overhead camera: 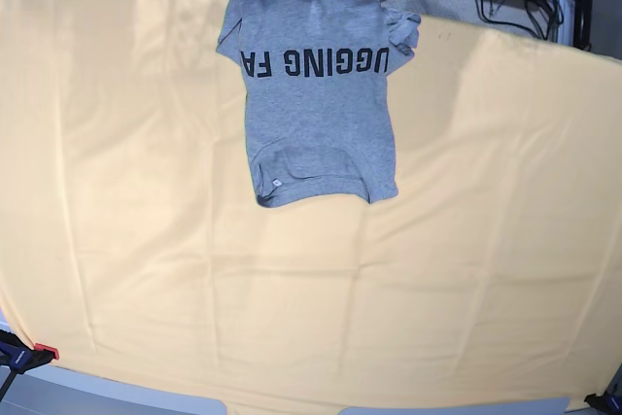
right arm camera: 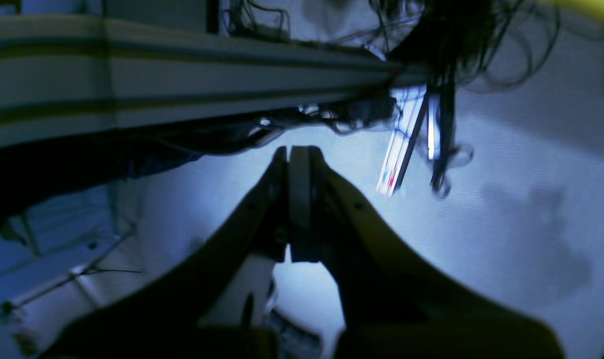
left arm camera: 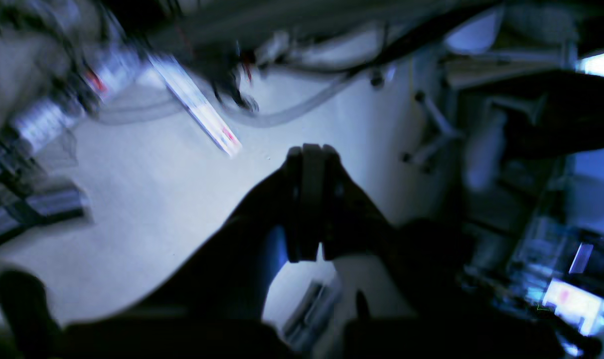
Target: Layout the t-shirt on the table in an organized manner, then fold the t-shirt properly
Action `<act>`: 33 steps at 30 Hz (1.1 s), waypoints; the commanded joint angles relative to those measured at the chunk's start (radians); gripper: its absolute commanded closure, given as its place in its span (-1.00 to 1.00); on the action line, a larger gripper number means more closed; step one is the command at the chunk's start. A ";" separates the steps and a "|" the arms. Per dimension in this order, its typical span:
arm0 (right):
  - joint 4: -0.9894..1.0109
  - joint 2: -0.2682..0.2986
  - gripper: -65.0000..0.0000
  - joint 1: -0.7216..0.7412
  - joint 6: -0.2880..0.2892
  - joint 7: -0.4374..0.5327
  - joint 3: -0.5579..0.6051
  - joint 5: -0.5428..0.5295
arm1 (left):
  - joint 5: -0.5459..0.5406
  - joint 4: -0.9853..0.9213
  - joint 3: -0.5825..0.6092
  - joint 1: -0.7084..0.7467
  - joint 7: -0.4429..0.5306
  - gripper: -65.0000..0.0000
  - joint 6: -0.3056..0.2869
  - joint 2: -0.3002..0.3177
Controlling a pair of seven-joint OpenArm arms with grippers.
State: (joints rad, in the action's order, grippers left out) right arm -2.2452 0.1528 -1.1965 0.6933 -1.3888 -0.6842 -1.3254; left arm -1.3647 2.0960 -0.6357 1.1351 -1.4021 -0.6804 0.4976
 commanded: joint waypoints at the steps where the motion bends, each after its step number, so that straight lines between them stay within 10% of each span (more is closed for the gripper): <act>1: 0.032 0.012 1.00 -0.018 0.005 -0.008 0.025 0.031 | 0.014 -0.034 0.033 0.005 0.006 1.00 -0.001 0.003; 11: 0.568 0.095 1.00 0.264 0.005 0.299 0.327 0.452 | 0.393 -0.532 0.366 -0.311 0.268 1.00 -0.001 -0.011; 26: 1.385 0.096 1.00 0.789 0.005 0.939 0.644 1.084 | 1.117 -1.408 0.602 -0.882 1.131 1.00 -0.007 -0.148; 33: 1.496 0.056 1.00 0.877 -0.166 1.094 0.687 1.247 | 1.237 -1.548 0.730 -0.947 1.515 1.00 0.276 -0.226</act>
State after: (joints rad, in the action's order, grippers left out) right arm -0.7441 0.2012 -0.3153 0.5106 -0.3031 0.0040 -0.0757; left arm -0.1318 0.5426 0.0937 0.1852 0.1089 -0.3908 0.2718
